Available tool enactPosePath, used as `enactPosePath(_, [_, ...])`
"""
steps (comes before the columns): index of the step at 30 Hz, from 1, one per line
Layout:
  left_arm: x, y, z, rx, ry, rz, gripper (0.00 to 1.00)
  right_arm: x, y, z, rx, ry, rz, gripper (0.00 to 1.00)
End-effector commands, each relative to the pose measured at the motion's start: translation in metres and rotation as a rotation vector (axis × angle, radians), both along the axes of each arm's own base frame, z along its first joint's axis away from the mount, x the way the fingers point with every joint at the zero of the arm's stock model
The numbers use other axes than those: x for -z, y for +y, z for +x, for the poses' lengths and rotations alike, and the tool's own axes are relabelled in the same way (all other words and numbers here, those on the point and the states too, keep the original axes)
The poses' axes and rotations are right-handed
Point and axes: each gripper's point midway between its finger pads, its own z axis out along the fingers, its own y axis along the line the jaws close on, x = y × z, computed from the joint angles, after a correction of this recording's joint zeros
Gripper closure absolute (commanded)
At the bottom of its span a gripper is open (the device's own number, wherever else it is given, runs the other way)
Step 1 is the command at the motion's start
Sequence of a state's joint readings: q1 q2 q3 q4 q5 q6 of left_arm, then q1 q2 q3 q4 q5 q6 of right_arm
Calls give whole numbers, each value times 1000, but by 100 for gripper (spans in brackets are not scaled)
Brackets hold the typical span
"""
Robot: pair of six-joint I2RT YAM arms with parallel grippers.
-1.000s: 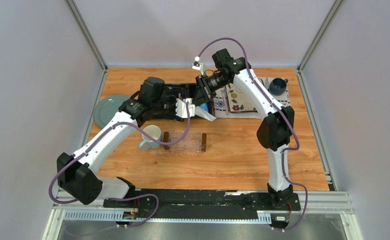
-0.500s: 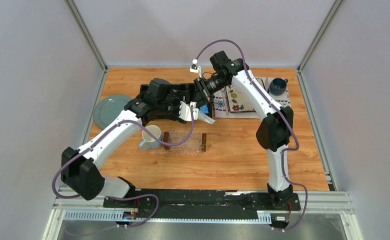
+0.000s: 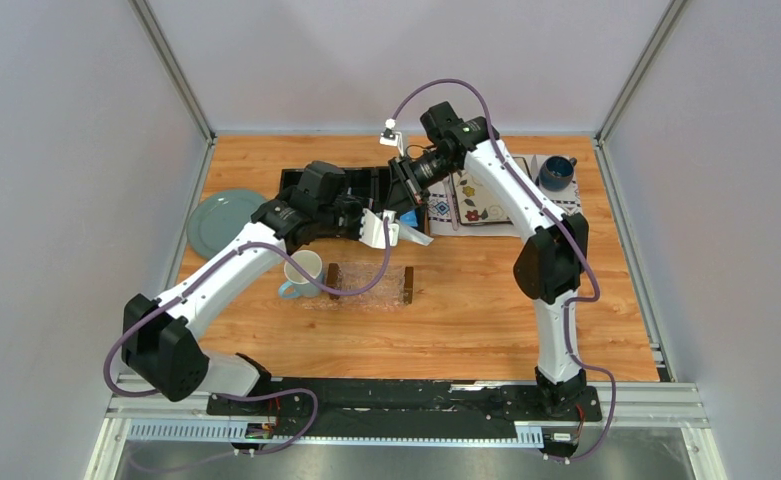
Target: Prepare toiletry sets of a toothbrush and toothpaste on the tray
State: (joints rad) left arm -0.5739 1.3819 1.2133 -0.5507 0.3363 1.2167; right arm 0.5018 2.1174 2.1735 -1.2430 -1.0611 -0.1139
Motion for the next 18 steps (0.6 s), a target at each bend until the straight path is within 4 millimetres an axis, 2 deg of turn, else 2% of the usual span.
enactPosePath(1, [-15, -2, -10, 1, -17, -60, 100, -40, -4, -17, -23, -89, 66, 90])
enactPosePath(5, [-16, 0, -22, -5, 7, -101, 100, -47, -7, -12, 5, -133, 55, 51])
enactPosePath(6, [-16, 0, -24, -12, 17, -113, 100, -51, -10, -10, 20, -139, 56, 47])
enactPosePath(8, [-18, 3, -26, -28, 14, -130, 100, -56, -16, -3, 52, -164, 51, 39])
enactPosePath(11, [-22, 7, -30, -60, 40, -168, 100, -70, -29, 8, 100, -198, 67, 34])
enactPosePath(14, [-24, 8, -35, -89, 98, -244, 100, -83, -44, 17, 142, -239, 81, 30])
enactPosePath(18, [-30, 6, -44, -133, 242, -383, 100, -99, -65, 19, 178, -318, 92, 24])
